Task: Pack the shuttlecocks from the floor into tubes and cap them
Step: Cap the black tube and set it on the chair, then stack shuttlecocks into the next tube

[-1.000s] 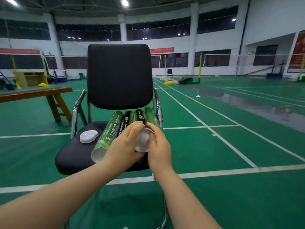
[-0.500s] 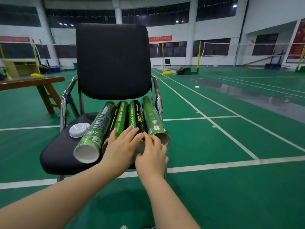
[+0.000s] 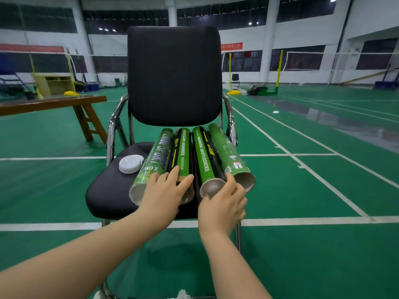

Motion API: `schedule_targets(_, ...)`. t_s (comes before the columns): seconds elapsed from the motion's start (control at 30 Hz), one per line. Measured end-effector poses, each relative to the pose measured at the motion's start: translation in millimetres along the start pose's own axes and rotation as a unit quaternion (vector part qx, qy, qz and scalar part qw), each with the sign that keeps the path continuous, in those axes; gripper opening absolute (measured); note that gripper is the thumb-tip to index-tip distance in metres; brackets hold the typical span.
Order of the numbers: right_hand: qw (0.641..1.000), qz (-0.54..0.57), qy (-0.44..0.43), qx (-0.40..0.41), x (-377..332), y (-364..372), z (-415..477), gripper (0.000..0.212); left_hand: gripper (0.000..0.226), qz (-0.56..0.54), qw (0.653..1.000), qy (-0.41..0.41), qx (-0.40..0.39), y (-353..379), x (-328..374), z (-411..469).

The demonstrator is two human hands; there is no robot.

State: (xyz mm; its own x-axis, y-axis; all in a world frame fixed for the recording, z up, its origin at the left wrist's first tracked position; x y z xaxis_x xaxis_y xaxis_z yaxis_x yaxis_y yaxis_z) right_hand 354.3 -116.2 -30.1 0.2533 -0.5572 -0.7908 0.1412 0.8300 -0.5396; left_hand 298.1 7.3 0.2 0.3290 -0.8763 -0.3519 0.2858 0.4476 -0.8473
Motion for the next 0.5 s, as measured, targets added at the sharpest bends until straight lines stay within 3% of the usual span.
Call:
schedule_targets(0.17, 0.986, -0.009, -0.149, 0.075, -37, -4, -27, 0.073, 0.084, -0.028, 0.996, 0.037, 0.075, -7, 3, -6)
schedule_targets(0.3, 0.98, -0.01, -0.187, 0.072, -46, -7, -43, 0.063, 0.07, -0.05, 0.991, 0.066, 0.108, -19, 16, -19)
schedule_targets(0.4, 0.98, -0.022, -0.2, -0.006, -41, -7, -49, 0.07, 0.079, -0.054, 0.989, 0.067, 0.117, -36, 16, -27)
schedule_targets(0.5, 0.968, 0.037, -0.213, -0.128, -45, -9, -56, 0.08, 0.085, -0.058, 0.99, 0.059, 0.115, -61, 13, -35)
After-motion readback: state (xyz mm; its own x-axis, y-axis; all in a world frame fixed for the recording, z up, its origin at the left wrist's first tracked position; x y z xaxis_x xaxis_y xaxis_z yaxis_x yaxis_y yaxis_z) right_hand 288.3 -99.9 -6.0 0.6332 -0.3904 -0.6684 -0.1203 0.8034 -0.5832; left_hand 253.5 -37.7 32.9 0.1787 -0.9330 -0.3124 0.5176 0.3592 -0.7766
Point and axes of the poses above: each hand's wrist, its own z-axis towards the middle knuckle, its own y-axis out of the palm, x = y × z, the point moved 9 cm from there along z, towards the middle knuckle, and after that the axes turned 1 degree about -z, right-handed, at the moved point
